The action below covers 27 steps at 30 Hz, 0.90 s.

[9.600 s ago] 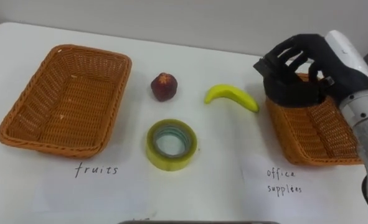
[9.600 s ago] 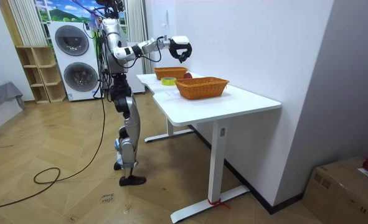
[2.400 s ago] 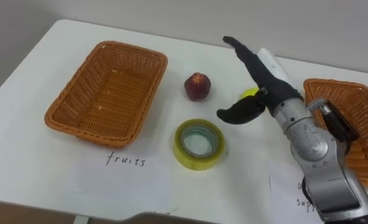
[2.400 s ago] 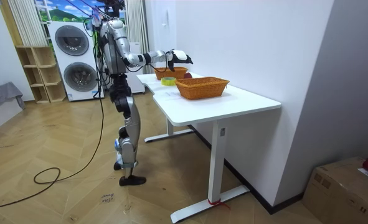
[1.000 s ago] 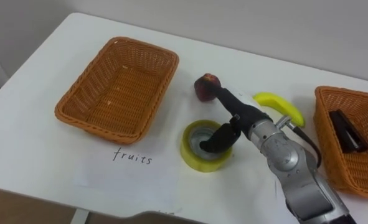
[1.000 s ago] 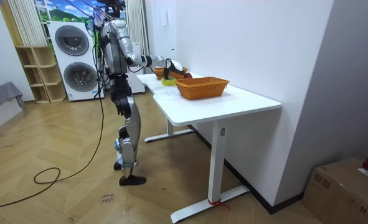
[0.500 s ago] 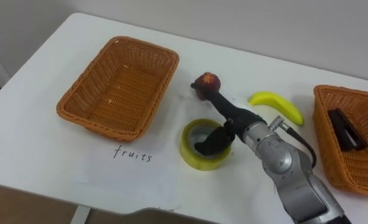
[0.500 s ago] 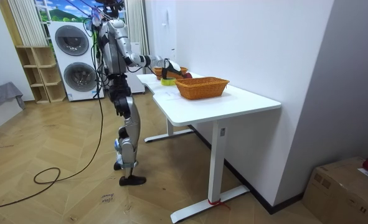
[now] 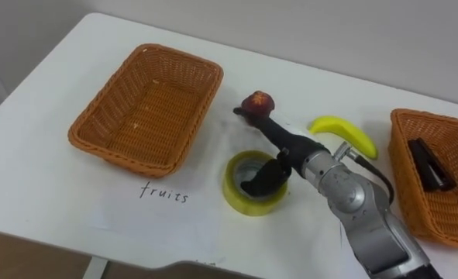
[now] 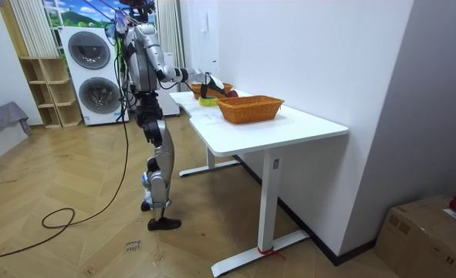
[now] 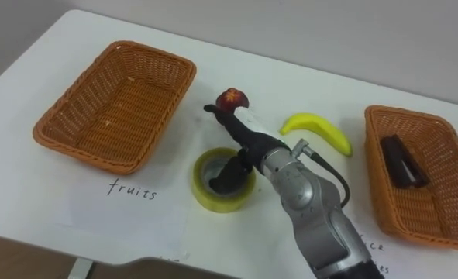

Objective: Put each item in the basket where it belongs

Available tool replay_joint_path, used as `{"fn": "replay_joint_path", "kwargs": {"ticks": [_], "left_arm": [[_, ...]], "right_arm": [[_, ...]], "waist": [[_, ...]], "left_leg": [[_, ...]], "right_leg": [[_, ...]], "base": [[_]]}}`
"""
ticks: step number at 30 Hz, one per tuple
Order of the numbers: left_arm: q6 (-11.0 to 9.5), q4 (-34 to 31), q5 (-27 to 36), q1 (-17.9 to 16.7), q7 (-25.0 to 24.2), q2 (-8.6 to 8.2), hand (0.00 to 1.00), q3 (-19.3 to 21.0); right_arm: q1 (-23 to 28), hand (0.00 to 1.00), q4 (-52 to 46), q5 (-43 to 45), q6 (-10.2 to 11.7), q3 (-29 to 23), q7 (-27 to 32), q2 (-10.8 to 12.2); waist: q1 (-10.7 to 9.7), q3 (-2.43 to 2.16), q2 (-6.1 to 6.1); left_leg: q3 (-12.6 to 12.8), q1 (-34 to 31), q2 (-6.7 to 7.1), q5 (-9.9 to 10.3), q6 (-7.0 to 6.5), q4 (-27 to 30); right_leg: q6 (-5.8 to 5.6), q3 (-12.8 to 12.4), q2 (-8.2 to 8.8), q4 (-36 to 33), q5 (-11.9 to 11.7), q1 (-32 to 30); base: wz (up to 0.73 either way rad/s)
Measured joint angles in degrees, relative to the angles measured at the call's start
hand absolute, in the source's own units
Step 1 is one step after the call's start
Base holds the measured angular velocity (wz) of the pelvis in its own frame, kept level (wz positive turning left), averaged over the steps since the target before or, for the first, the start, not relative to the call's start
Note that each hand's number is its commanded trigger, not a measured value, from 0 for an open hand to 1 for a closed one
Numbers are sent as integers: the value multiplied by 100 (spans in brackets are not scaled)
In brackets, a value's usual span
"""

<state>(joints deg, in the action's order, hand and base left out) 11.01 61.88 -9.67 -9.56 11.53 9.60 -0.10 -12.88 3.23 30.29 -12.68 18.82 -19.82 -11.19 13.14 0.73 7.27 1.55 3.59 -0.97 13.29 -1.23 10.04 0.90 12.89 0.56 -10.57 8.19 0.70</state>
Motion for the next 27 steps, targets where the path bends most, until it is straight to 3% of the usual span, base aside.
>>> {"fn": "replay_joint_path", "kwargs": {"ticks": [4,17,22,26,27], "left_arm": [[31,0,0,4,-99,4,0,0],[36,5,0,87,-211,14,0,0],[40,6,0,95,-212,16,0,3],[41,6,0,95,-213,17,0,4],[41,6,1,95,-214,18,0,4]], "right_arm": [[-32,0,51,74,-116,2,-150,-8],[-32,0,75,214,-135,13,-475,-7],[-32,0,75,216,-235,13,-515,-7],[-32,100,75,217,-237,13,-535,-7],[-32,100,75,218,-237,13,-536,-7]], "waist": [[3,-1,1],[10,-3,4],[13,-7,9],[13,-8,12],[13,-9,13]], "left_leg": [[-3,-1,4,0,0,-2],[-17,-19,11,-1,-1,-1],[-16,-23,16,-1,-2,-1],[-16,-23,16,-1,-3,1],[-16,-23,17,-2,-3,2]], "right_leg": [[0,-1,0,-1,0,-2],[0,0,5,1,0,-19],[0,-4,6,-1,0,-27],[0,-4,7,-1,0,-28],[0,-5,7,-1,0,-28]], "base": [[0],[0],[0],[0],[0]]}}
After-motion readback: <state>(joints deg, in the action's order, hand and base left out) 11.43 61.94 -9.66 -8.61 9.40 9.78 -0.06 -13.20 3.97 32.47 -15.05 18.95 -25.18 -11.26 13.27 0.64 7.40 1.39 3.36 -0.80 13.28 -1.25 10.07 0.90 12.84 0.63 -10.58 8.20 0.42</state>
